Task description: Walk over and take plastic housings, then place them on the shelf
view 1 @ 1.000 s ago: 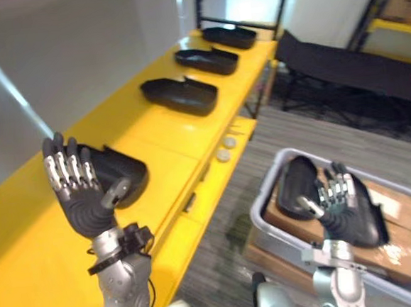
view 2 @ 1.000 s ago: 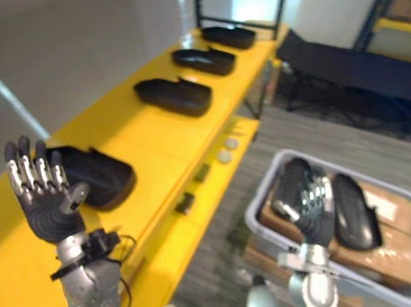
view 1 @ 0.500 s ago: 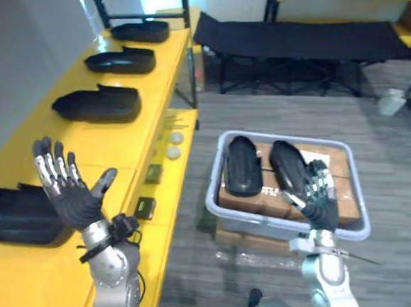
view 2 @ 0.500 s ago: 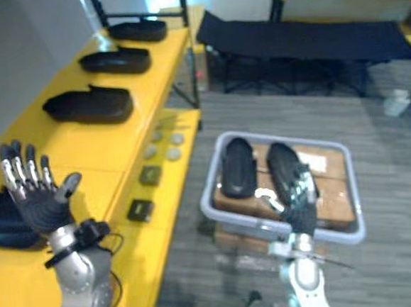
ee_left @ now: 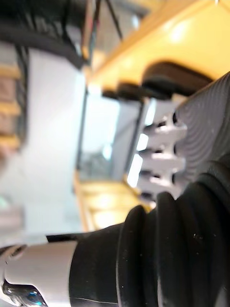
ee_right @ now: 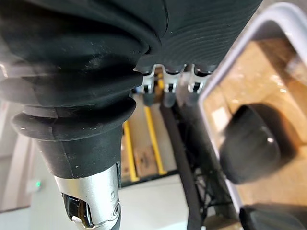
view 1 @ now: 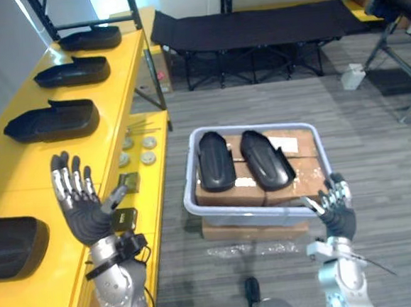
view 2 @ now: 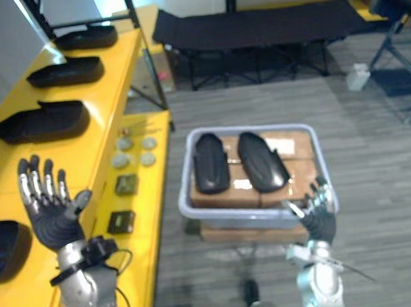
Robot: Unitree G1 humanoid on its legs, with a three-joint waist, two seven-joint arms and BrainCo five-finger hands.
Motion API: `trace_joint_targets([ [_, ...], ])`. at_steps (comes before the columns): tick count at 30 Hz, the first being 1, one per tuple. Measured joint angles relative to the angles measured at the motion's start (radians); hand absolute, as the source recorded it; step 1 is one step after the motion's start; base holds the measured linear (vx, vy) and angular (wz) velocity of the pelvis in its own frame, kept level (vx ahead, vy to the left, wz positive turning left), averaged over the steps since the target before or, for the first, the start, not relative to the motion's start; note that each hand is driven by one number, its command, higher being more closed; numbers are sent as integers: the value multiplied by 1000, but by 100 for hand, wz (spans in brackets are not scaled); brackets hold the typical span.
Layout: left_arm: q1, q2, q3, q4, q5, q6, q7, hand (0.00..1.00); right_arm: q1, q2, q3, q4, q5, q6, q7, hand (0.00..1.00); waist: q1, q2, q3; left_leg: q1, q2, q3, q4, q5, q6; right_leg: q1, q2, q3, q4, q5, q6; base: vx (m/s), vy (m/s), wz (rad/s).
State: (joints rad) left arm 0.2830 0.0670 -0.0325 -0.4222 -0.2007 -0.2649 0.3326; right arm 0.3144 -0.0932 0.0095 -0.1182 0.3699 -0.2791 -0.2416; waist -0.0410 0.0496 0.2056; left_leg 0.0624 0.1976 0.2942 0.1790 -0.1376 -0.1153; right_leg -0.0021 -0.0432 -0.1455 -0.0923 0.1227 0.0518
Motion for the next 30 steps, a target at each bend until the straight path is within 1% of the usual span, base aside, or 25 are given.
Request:
trace_joint_targets([
  [1,6,4,-14,22,-5,24,-23,0,6,3,0,4,10,12,0,0,0,0,0,3,-4,-10,-3,0,0,1,-4,0,0,2,2,5,76,-9],
  [2,20,7,-34,59,-25,64,-70,0,16,3,3,14,15,35,2,0,2,0,0,7,-10,-21,-5,-5,9,0,-8,6,0,3,4,4,71,-11],
  [3,33,7,-58,83,-28,91,-97,0,22,5,5,16,24,48,4,0,2,0,0,4,-14,-24,-6,-10,16,-3,-11,6,0,4,5,4,67,-2],
  [4,43,12,-91,121,-28,130,-131,0,36,6,5,16,29,53,4,0,2,-1,1,-4,-18,-31,-6,-13,20,-5,-15,-1,0,7,4,-2,62,20],
  [5,41,24,-125,162,-26,153,-155,0,47,6,4,17,29,56,3,0,-1,-2,1,-17,-21,-43,-5,-14,22,-8,-19,-18,0,11,10,-16,51,35],
  [7,9,68,-201,278,3,223,-203,0,53,-11,2,29,31,58,-2,0,-3,-5,8,-51,-32,-78,-8,-13,21,-23,-30,-44,1,22,18,-19,41,36],
  [9,-1,86,-231,332,15,250,-224,0,28,-41,1,51,30,59,-12,0,-2,-9,13,-56,-39,-81,-15,-10,17,-29,-37,-45,4,28,22,-17,47,11],
  [10,-10,97,-258,370,15,258,-231,0,-9,-75,-7,76,30,60,-31,0,-2,-9,21,-62,-48,-83,-15,-9,17,-33,-46,-45,9,32,28,-21,60,4],
  [11,-11,99,-263,375,15,261,-231,0,-19,-82,-9,84,30,60,-34,0,-2,-9,25,-62,-50,-84,-15,-9,17,-33,-49,-45,9,33,29,-42,71,5],
  [12,-21,108,-279,394,21,270,-233,0,-60,-106,-16,116,30,60,-42,0,-2,-11,36,-64,-58,-84,-14,-9,17,-34,-57,-45,9,37,35,-68,75,5],
  [14,-36,128,-313,429,23,288,-235,0,-116,-128,-30,157,28,60,-54,0,0,-14,49,-67,-70,-87,-15,-8,19,-35,-69,-45,9,40,39,-89,75,6],
  [16,-71,141,-354,496,23,315,-230,0,-193,-162,-32,185,17,60,-111,0,3,-17,62,-89,-79,-90,-9,-8,20,-52,-85,-45,9,45,47,-97,54,5],
  [18,-90,145,-384,538,31,331,-228,0,-257,-171,-50,209,6,58,-144,0,6,-23,77,-109,-88,-91,0,-5,23,-66,-96,-45,10,55,53,-69,40,6],
  [21,-119,144,-421,605,78,332,-225,0,-381,-201,-97,267,-1,63,-205,0,18,-26,119,-121,-100,-97,16,-5,24,-66,-112,-48,10,63,58,-62,40,8],
  [22,-123,142,-427,618,93,332,-225,0,-410,-212,-107,288,-4,65,-220,0,21,-25,125,-128,-102,-102,23,-5,24,-66,-113,-51,10,65,60,-82,37,23],
  [24,-139,142,-446,657,96,331,-225,0,-549,-272,-148,410,-32,84,-283,0,27,-16,143,-165,-111,-138,53,-9,29,-67,-122,-80,10,69,65,-69,19,41],
  [25,-139,142,-446,665,97,330,-225,0,-587,-291,-157,447,-34,90,-297,0,30,-14,150,-172,-112,-146,62,-9,30,-65,-124,-88,11,69,66,-73,26,38],
  [26,-139,142,-449,688,97,328,-225,0,-666,-336,-165,523,-40,93,-319,0,37,-5,165,-185,-116,-152,76,-12,34,-65,-129,-99,14,70,67,-76,29,27],
  [27,-139,141,-453,711,99,324,-224,0,-754,-390,-165,601,-57,96,-338,0,47,11,191,-188,-120,-160,85,-13,36,-68,-136,-102,28,70,67,-80,35,22],
  [28,-139,140,-455,726,100,318,-224,0,-802,-420,-165,645,-72,103,-350,0,52,22,206,-190,-124,-169,93,-15,39,-68,-139,-103,36,69,67,-97,44,23],
  [30,-135,138,-466,773,97,289,-220,0,-958,-538,-163,816,-76,126,-375,0,60,67,232,-227,-140,-193,114,-14,47,-86,-157,-126,57,66,71,-123,56,36],
])
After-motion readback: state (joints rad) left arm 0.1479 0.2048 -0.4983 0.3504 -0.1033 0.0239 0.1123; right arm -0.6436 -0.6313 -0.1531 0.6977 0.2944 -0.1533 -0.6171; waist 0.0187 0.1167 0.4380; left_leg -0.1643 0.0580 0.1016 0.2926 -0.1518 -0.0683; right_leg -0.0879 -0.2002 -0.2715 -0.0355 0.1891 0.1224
